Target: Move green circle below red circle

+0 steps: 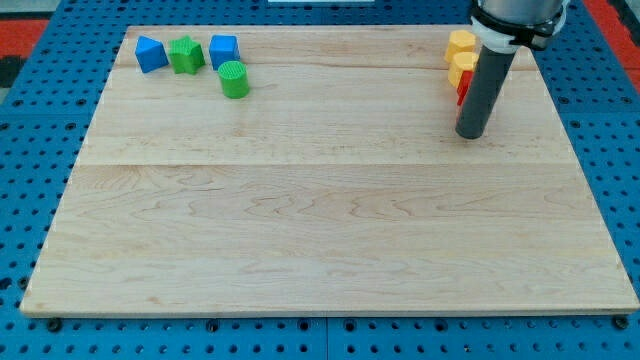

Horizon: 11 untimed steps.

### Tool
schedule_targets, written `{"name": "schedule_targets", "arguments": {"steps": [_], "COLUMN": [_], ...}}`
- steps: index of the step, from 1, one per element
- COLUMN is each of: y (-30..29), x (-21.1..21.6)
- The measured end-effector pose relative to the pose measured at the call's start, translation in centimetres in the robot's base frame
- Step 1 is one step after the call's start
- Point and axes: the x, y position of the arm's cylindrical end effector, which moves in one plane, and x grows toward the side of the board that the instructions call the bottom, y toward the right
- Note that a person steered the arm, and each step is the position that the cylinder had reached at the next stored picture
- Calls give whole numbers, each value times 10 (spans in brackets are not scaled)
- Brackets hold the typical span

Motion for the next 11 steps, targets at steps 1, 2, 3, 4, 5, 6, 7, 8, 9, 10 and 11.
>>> {"name": "schedule_targets", "arguments": {"steps": [1,2,3,4,5,6,7,8,9,10,11], "y": [-58,-164,-272,-356,-355,-283,-248,-230,-195,-193,-209], "x": [7,-16,-10,-48,-93,-92,-101,-125,-108,-43,-33]}}
